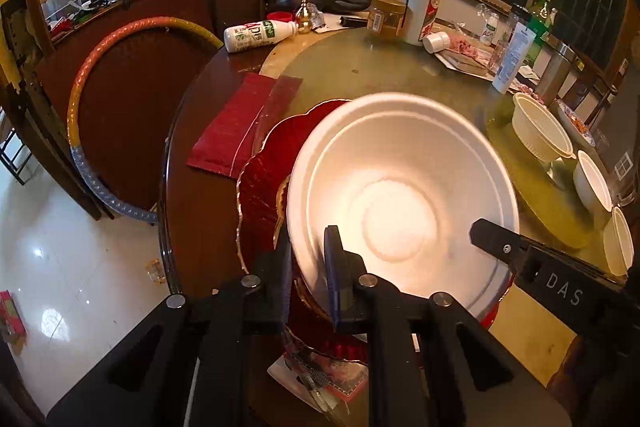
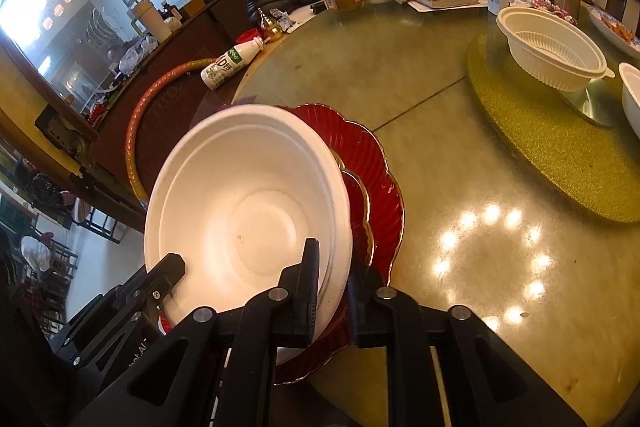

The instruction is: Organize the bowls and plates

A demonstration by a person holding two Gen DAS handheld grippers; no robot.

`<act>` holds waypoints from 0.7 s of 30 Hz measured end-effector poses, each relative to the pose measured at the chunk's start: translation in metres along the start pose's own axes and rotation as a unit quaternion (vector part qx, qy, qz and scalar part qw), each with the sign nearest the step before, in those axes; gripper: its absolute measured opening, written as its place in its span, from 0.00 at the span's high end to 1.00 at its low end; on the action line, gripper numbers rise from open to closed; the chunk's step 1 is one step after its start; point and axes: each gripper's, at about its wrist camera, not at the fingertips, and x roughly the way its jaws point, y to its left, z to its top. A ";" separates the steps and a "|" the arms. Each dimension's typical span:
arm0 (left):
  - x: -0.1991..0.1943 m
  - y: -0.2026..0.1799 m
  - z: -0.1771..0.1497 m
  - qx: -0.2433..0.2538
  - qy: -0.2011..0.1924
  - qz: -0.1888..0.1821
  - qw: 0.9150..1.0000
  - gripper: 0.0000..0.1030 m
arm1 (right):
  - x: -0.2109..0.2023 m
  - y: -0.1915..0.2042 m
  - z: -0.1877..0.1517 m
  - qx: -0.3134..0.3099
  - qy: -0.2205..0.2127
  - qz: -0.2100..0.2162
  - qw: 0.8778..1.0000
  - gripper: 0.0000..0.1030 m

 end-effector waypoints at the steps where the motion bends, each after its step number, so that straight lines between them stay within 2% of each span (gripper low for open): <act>1: 0.001 0.001 0.000 -0.002 0.003 0.001 1.000 0.87 | 0.000 0.001 0.000 -0.004 0.000 -0.005 1.000 0.86; 4: -0.001 0.004 0.000 -0.010 0.004 0.002 1.000 0.84 | -0.001 0.001 0.000 -0.004 0.002 -0.008 1.000 0.80; 5: -0.002 0.005 0.000 -0.012 0.003 0.003 1.000 0.83 | -0.003 0.001 0.000 -0.005 -0.001 -0.009 1.000 0.74; 6: -0.003 0.006 0.001 -0.015 0.001 0.003 1.000 0.79 | -0.004 0.001 0.000 -0.005 -0.004 -0.011 1.000 0.69; 8: -0.007 0.008 0.001 -0.020 -0.005 0.001 1.000 0.71 | -0.008 0.000 0.000 -0.006 -0.011 -0.011 1.000 0.69; 10: -0.012 0.009 0.002 -0.023 -0.013 0.002 1.000 0.50 | -0.013 -0.001 -0.001 -0.007 -0.017 -0.010 1.000 0.68; 11: -0.014 0.009 0.002 -0.024 -0.017 0.003 1.000 0.45 | -0.016 -0.002 -0.002 -0.007 -0.019 -0.007 1.000 0.66; 13: -0.021 0.012 0.002 -0.030 -0.032 0.005 0.999 0.41 | -0.022 -0.006 -0.003 -0.002 -0.028 0.000 1.000 0.58; 15: -0.030 0.016 0.003 -0.042 -0.050 0.009 0.998 0.41 | -0.031 -0.010 -0.005 0.003 -0.045 0.005 0.999 0.43; 17: -0.042 0.019 0.004 -0.060 -0.079 0.010 0.995 0.41 | -0.041 -0.017 -0.009 0.009 -0.064 0.022 0.998 0.37; 21: -0.071 0.013 0.004 -0.089 -0.145 -0.014 0.985 0.24 | -0.060 -0.038 -0.014 0.032 -0.088 0.057 0.994 0.29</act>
